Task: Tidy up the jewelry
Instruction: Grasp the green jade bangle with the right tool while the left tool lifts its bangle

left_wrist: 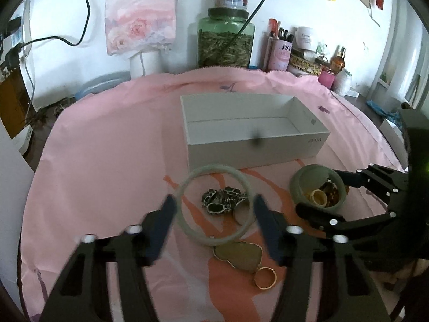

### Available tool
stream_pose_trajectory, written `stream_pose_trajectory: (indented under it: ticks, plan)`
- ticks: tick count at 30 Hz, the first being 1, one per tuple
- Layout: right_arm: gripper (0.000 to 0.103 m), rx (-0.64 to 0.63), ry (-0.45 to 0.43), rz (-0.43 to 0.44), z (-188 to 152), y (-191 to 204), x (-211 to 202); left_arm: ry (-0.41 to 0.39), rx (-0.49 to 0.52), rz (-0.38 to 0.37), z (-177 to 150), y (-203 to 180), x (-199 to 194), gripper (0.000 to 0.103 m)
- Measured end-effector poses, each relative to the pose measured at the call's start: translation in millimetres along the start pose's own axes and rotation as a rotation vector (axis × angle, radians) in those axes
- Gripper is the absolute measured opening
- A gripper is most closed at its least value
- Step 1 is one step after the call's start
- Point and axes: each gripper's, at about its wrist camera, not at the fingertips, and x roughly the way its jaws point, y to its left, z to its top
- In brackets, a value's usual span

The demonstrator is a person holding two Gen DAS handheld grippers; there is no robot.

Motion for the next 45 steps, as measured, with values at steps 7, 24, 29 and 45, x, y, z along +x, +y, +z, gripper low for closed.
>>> stream_pose_trajectory:
  ticks: [7, 24, 29, 45]
  plan:
    - [0.069, 0.025, 0.009, 0.019, -5.0, -10.5, -5.8, 0.028, 0.010, -0.021, -2.9, -3.1, 5.8, 0.058]
    - [0.069, 0.016, 0.010, 0.017, -6.7, -12.2, -6.8, 0.086, -0.049, -0.027, 2.3, 9.4, 28.4, 0.076]
    - [0.069, 0.016, 0.010, 0.017, -6.6, -12.1, -6.7, 0.067, -0.057, -0.059, 2.4, 10.0, 25.7, 0.068]
    - [0.069, 0.048, -0.062, 0.042, -2.3, -19.1, -25.2, -0.068, -0.005, 0.024, 2.5, -0.7, -5.9, 0.068]
